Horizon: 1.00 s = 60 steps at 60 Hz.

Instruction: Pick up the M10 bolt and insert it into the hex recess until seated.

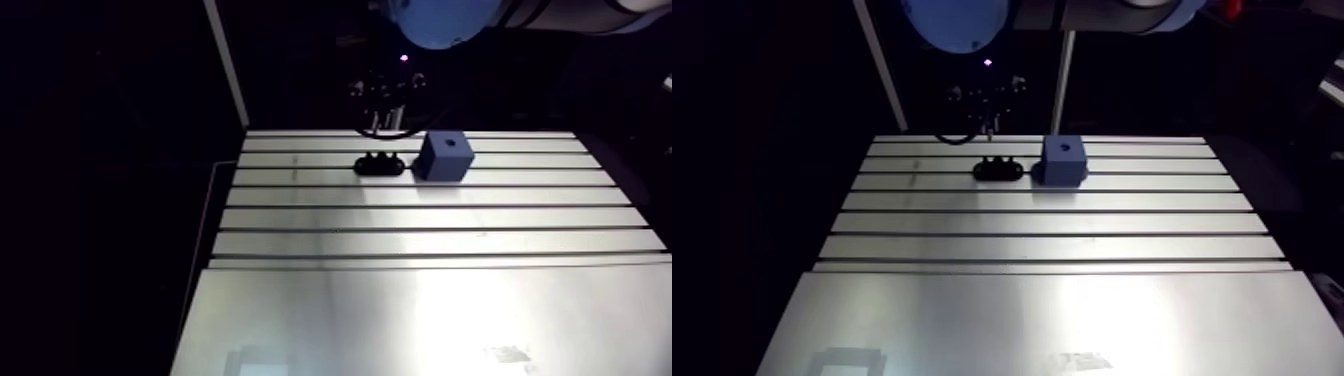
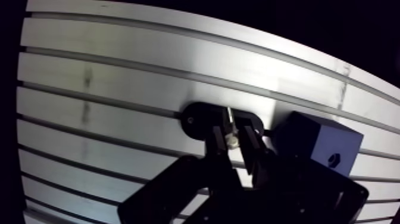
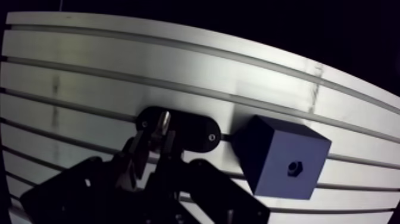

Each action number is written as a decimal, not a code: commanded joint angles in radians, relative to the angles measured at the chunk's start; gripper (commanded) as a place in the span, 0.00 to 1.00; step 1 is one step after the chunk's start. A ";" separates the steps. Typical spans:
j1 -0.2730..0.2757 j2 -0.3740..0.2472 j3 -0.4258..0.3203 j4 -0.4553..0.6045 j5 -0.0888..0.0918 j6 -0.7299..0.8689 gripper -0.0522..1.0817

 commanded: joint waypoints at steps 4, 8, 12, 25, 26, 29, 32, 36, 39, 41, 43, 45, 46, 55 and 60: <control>-0.006 -0.030 -0.092 0.166 0.001 -0.072 0.78; -0.006 -0.043 -0.114 0.229 -0.001 -0.159 0.79; -0.008 -0.051 -0.131 0.266 0.001 -0.252 0.79; -0.046 -0.064 -0.203 0.430 -0.018 -0.451 0.80; -0.052 -0.064 -0.213 0.441 -0.024 -0.464 0.80; -0.060 -0.064 -0.221 0.450 -0.030 -0.472 0.80; -0.074 -0.062 -0.232 0.456 -0.051 -0.476 0.80; -0.077 -0.061 -0.243 0.466 -0.083 -0.485 0.80; -0.079 -0.060 -0.247 0.475 -0.101 -0.491 0.80; -0.079 -0.058 -0.253 0.485 -0.107 -0.498 0.80; -0.083 -0.054 -0.268 0.505 -0.108 -0.519 0.81; -0.088 -0.052 -0.274 0.517 -0.108 -0.530 0.81; -0.088 -0.052 -0.274 0.517 -0.108 -0.530 0.81; -0.095 -0.019 -0.312 0.563 -0.120 -0.576 0.81; -0.099 -0.007 -0.318 0.566 -0.125 -0.579 0.81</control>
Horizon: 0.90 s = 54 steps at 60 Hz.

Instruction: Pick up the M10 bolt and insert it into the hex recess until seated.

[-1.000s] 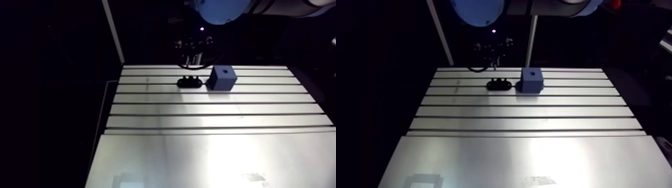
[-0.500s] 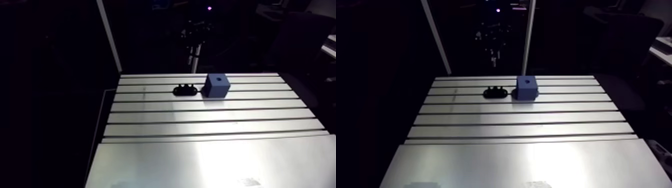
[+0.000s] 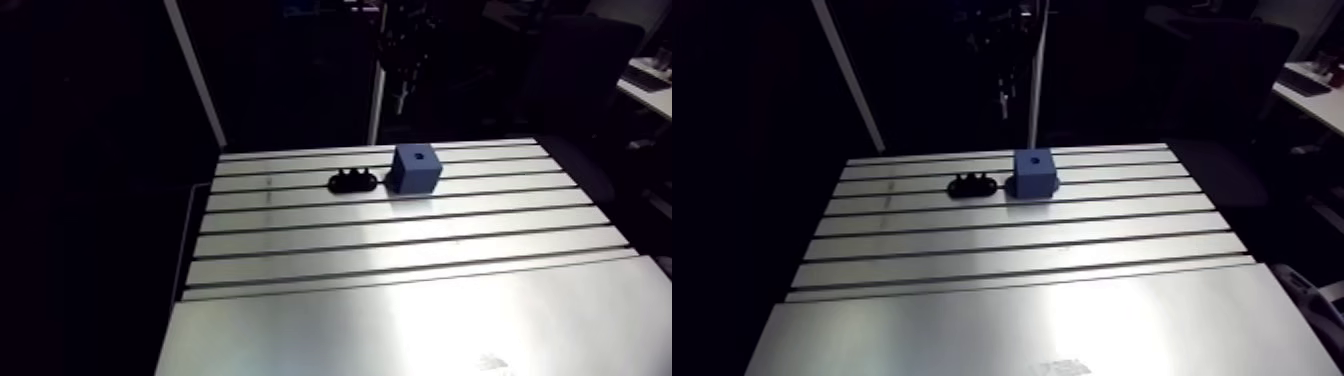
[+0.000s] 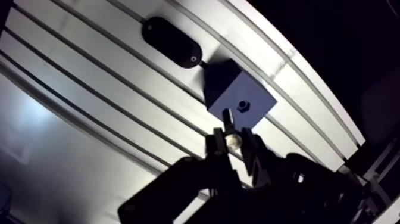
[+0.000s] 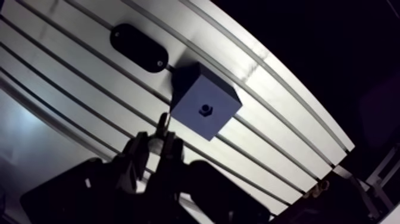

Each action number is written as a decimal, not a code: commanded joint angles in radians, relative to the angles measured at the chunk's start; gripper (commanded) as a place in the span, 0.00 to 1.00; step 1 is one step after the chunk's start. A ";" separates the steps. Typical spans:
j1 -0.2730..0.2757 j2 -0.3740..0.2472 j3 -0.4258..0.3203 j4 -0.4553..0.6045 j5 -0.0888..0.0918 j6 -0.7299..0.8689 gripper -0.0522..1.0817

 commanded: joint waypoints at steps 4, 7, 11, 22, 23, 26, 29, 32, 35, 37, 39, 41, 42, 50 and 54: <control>-0.025 0.056 -0.046 0.055 -0.026 -0.050 0.81; -0.027 0.062 -0.049 0.060 -0.031 -0.054 0.81; -0.029 0.069 -0.051 0.064 -0.043 -0.064 0.81; -0.041 0.083 -0.055 0.058 -0.084 -0.095 0.81; -0.041 0.083 -0.055 0.058 -0.084 -0.095 0.81; -0.041 0.085 -0.054 0.061 -0.084 -0.096 0.81; -0.041 0.085 -0.054 0.061 -0.084 -0.096 0.82; -0.041 0.086 -0.054 0.060 -0.084 -0.096 0.82; -0.045 0.090 -0.054 0.057 -0.084 -0.096 0.82; -0.051 0.096 -0.055 0.055 -0.085 -0.096 0.82; -0.057 0.102 -0.057 0.054 -0.084 -0.096 0.82; -0.062 0.106 -0.057 0.054 -0.084 -0.096 0.83; -0.062 0.106 -0.057 0.054 -0.084 -0.096 0.83; -0.078 0.114 -0.057 0.052 -0.078 -0.097 0.83; -0.090 0.114 -0.057 0.052 -0.073 -0.099 0.83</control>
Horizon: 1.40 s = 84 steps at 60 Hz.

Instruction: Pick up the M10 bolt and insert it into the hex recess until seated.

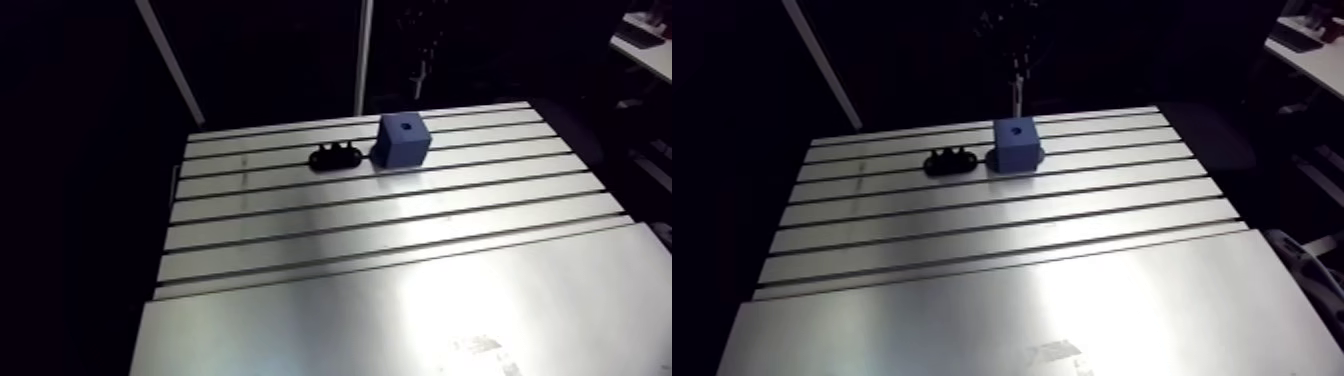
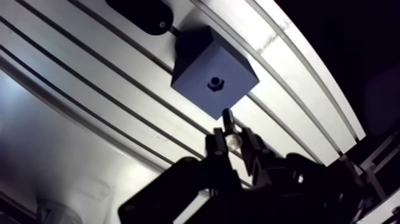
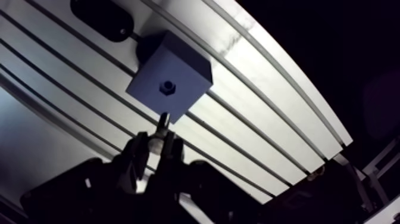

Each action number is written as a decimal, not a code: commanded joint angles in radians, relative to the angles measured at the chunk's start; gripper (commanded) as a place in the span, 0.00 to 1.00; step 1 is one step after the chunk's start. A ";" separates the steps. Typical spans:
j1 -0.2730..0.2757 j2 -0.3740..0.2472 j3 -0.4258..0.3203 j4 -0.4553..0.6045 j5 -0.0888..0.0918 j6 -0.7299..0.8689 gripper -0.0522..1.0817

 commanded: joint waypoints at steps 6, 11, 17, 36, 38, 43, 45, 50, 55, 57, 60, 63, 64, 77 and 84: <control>-0.031 0.017 -0.001 -0.002 0.010 -0.003 0.83; -0.029 0.017 0.001 -0.003 0.014 -0.002 0.84; -0.029 0.017 0.004 -0.005 0.028 -0.020 0.84; -0.035 0.017 0.008 -0.018 0.081 -0.049 0.84; -0.035 0.018 0.007 -0.020 0.081 -0.051 0.84; -0.035 0.024 0.007 -0.021 0.078 -0.051 0.84; -0.035 0.026 0.006 -0.021 0.078 -0.051 0.84; -0.035 0.028 0.005 -0.021 0.075 -0.051 0.84; -0.034 0.028 0.008 -0.021 0.074 -0.051 0.84; -0.034 0.029 0.010 -0.021 0.074 -0.050 0.84; -0.032 0.029 0.011 -0.022 0.075 -0.049 0.84; -0.032 0.029 0.011 -0.022 0.075 -0.048 0.84; -0.032 0.029 0.012 -0.022 0.075 -0.048 0.84; -0.029 0.031 0.022 -0.028 0.075 -0.045 0.84; -0.029 0.031 0.028 -0.028 0.075 -0.042 0.84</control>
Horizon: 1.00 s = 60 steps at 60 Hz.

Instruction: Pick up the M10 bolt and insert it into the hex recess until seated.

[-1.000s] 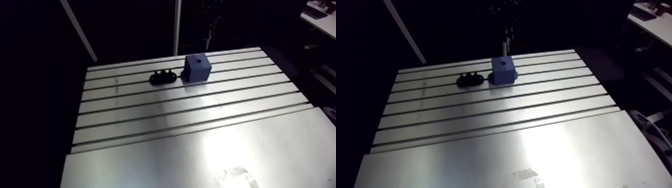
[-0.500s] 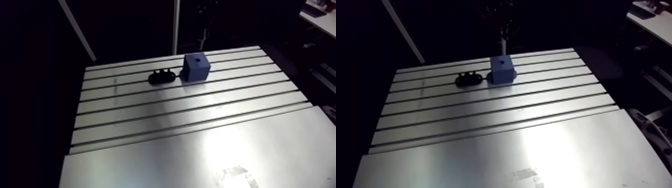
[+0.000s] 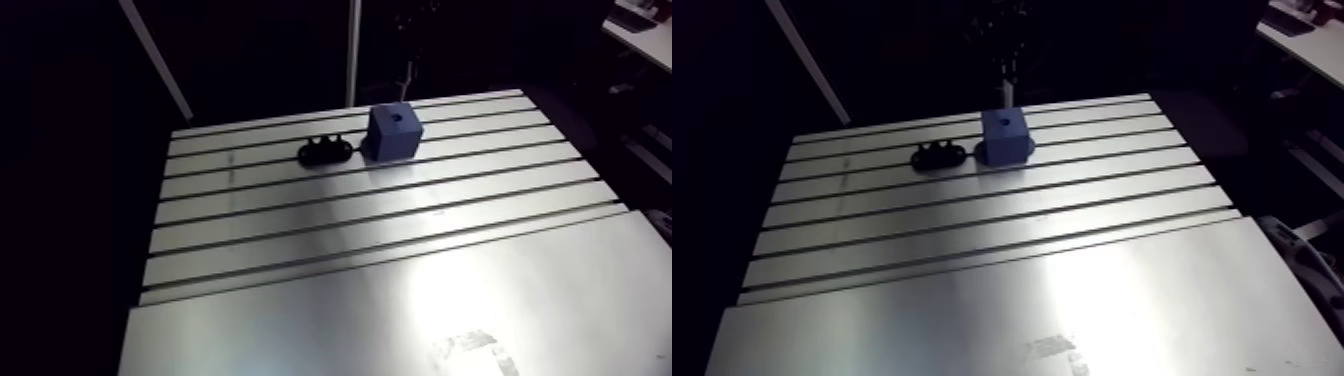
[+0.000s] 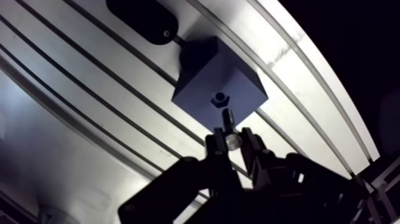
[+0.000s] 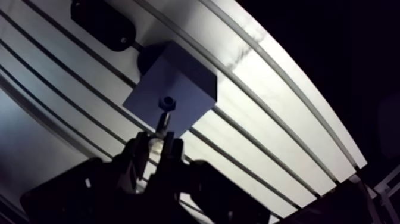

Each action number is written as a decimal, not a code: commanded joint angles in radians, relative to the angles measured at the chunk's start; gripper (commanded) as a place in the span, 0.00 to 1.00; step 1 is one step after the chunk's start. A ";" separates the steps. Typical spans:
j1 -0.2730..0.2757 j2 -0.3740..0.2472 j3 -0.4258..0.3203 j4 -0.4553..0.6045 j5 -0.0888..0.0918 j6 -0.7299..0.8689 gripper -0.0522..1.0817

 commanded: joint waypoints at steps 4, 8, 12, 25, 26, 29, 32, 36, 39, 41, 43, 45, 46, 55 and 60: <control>0.001 0.001 0.010 -0.004 0.000 0.007 0.84; 0.001 0.002 0.010 -0.004 0.000 0.009 0.84; 0.001 0.004 0.010 -0.004 0.000 0.009 0.84; 0.001 0.006 0.016 -0.004 0.000 0.012 0.84; 0.001 0.006 0.018 -0.005 0.000 0.012 0.84; 0.001 0.006 0.019 -0.008 0.000 0.012 0.84; 0.001 0.006 0.022 -0.018 0.000 0.012 0.84; 0.001 0.006 0.025 -0.031 0.000 0.009 0.84; 0.003 0.006 0.027 -0.037 0.000 0.009 0.84; 0.003 0.007 0.028 -0.038 0.000 0.010 0.84; 0.003 0.007 0.030 -0.038 0.000 0.011 0.84; 0.003 0.007 0.030 -0.038 0.000 0.011 0.84; 0.003 0.007 0.030 -0.038 0.000 0.011 0.84; 0.004 0.022 0.030 -0.038 0.000 0.012 0.84; 0.005 0.022 0.030 -0.038 0.000 0.012 0.84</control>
